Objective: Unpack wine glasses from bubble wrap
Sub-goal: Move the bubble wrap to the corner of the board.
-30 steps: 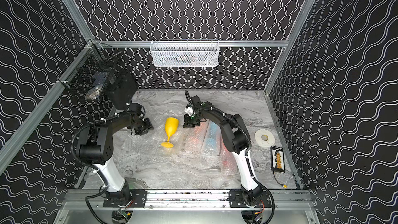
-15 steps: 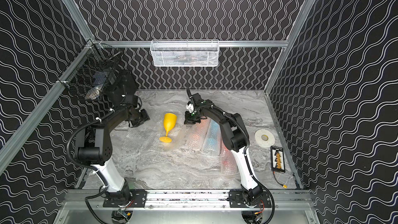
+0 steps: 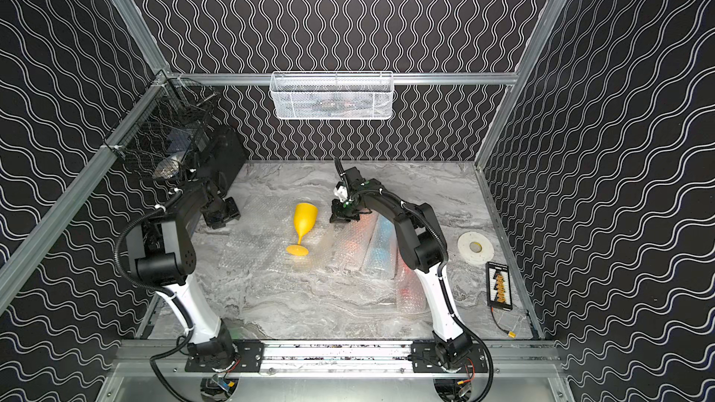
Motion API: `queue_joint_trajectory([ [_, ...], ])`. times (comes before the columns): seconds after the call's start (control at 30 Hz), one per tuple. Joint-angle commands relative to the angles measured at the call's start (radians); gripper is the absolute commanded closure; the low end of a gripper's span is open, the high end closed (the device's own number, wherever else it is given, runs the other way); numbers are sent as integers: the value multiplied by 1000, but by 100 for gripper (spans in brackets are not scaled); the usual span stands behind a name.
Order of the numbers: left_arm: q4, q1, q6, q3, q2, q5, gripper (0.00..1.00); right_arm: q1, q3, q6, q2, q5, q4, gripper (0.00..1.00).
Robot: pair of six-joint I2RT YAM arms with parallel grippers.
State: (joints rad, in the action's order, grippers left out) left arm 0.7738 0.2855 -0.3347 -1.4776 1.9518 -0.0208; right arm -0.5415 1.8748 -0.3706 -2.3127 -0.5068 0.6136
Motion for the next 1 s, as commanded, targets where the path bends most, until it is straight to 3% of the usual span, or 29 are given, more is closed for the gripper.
queue_joint_trajectory([
  [0.0, 33, 4, 57, -19, 38, -2, 49, 0, 26, 2, -10, -12, -2, 93],
  [0.2, 31, 4, 60, -28, 74, -17, 54, -3, 39, 8, -25, 9, 5, 93],
  [0.43, 13, 4, 50, -27, 76, -54, 79, -3, 65, 3, -43, 14, 7, 93],
  [0.67, 19, 4, 54, -64, 108, -74, 99, -2, 117, 7, -61, 27, 25, 93],
  [0.97, 13, 5, 33, -126, 124, -82, 100, -1, 209, -1, -124, 46, 22, 94],
])
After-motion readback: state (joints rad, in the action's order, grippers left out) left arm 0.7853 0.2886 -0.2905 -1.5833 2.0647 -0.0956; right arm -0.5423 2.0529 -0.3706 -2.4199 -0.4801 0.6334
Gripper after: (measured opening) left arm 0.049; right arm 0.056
